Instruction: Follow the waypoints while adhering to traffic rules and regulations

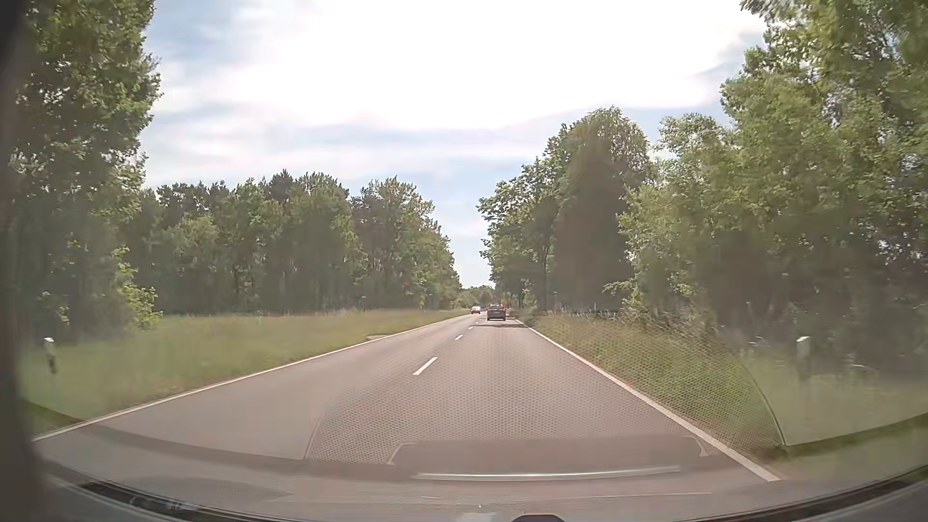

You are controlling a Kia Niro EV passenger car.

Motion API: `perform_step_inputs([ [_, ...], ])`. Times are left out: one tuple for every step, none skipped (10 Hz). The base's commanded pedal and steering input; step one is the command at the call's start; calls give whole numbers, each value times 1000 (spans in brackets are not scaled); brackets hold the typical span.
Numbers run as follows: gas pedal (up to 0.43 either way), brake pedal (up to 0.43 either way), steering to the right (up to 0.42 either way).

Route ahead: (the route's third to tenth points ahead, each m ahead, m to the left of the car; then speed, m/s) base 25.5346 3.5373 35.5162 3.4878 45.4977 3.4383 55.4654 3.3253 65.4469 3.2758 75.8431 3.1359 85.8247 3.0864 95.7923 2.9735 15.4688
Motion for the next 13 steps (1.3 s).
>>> perform_step_inputs([
  [197,0,2],
  [197,0,2],
  [197,0,2],
  [197,0,2],
  [197,0,2],
  [197,0,2],
  [197,0,2],
  [197,0,1],
  [189,0,0],
  [177,0,-1],
  [177,0,-1],
  [169,0,-1],
  [169,0,-1],
])
